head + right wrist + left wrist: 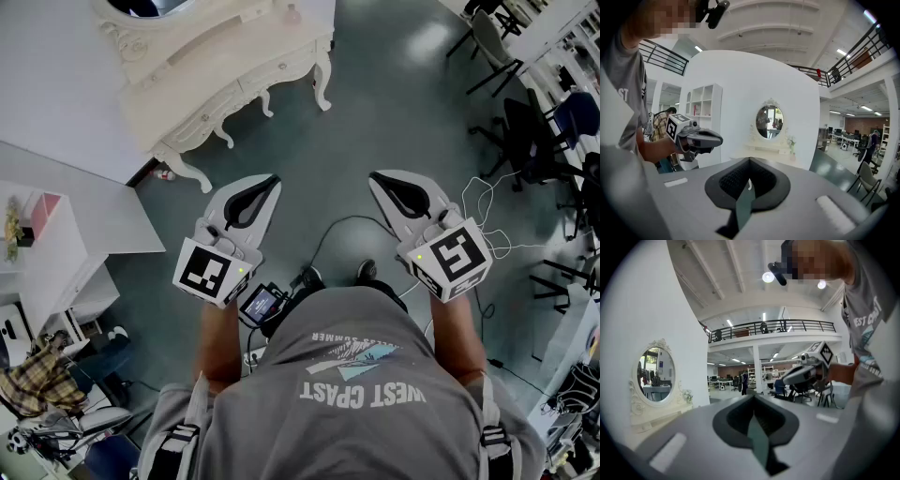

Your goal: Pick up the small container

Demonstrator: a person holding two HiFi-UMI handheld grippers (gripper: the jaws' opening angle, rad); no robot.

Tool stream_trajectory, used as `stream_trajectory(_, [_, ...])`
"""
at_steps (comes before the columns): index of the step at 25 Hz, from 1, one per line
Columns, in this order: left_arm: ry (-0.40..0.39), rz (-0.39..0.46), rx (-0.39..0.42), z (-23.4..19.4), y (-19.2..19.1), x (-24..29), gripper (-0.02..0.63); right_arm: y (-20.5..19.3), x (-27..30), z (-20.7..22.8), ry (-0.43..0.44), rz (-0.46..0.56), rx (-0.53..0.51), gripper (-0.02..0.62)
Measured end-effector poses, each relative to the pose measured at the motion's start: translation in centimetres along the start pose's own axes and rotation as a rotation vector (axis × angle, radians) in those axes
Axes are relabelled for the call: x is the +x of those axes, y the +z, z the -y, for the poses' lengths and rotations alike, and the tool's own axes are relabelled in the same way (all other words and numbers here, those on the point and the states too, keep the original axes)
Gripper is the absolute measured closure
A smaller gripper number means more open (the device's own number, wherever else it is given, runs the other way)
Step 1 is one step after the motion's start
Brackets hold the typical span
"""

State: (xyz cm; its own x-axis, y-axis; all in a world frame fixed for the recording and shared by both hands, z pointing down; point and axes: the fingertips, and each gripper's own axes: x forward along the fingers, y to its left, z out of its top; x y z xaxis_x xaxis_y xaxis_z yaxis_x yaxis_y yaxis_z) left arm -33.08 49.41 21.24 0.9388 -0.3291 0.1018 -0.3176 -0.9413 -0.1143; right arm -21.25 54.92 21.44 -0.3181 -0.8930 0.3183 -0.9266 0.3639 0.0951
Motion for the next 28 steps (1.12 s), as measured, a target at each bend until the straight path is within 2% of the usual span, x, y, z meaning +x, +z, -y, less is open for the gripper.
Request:
stream_trajectory(17, [-0.008,0.001,-0.004,-1.1,-0.5,-0.2,0.603,0.9,1.4,0.2,-0.006,0.025,-0.001,0.595])
stream_trajectory(22, [0.017,-0.040,-0.006,-1.7,-1.0,1.2,0.603,0.9,2.5,2.6,-0.003,0.057,0.046,0.594])
stream_trajectory(28, [0.062,-0.106,-0.049,-2.9,-2.1,4.4,0.603,0.2,5.1,7.4,0.035,0.064,0.085,0.594])
